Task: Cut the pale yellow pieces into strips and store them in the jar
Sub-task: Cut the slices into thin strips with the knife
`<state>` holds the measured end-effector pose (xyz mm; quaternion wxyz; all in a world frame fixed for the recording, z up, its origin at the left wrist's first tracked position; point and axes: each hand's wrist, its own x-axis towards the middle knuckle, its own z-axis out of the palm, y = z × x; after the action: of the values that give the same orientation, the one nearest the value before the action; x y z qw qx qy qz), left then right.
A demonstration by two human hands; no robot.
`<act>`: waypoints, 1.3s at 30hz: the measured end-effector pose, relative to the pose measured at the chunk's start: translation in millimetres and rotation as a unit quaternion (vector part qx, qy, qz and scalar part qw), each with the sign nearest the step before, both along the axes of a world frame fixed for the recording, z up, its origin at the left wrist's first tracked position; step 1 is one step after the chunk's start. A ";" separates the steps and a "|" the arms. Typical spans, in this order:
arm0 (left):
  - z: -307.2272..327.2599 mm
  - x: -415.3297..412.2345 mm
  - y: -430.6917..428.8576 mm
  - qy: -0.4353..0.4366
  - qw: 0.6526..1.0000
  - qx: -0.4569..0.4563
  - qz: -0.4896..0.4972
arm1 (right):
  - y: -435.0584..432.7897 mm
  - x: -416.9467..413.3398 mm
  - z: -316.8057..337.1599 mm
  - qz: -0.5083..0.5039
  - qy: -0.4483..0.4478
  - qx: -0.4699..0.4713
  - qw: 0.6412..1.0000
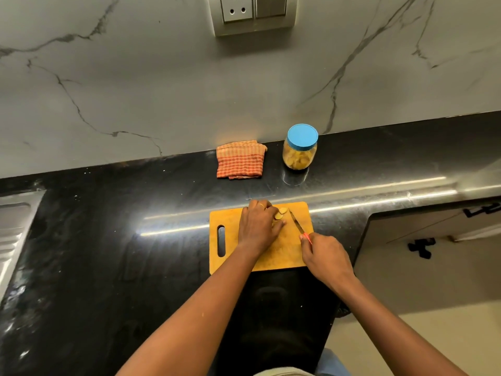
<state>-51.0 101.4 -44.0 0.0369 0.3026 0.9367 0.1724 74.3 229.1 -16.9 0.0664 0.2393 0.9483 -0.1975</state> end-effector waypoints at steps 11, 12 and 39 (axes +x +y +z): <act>-9.2 1.1 -52.7 0.005 1.000 0.022 -0.005 | -36.3 11.9 -4.6 0.031 -0.015 0.021 0.999; -9.8 1.5 -57.8 0.005 1.000 0.021 -0.003 | -42.2 10.1 -4.6 0.039 -0.018 0.021 0.999; 11.3 -21.2 16.5 -0.077 0.993 -0.039 -0.076 | -33.4 34.3 -11.9 0.028 0.009 0.013 0.999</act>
<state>-72.2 117.9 -32.7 0.1336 0.3574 0.9113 0.1550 108.6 195.8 -28.9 0.0601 0.2113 0.9577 -0.1857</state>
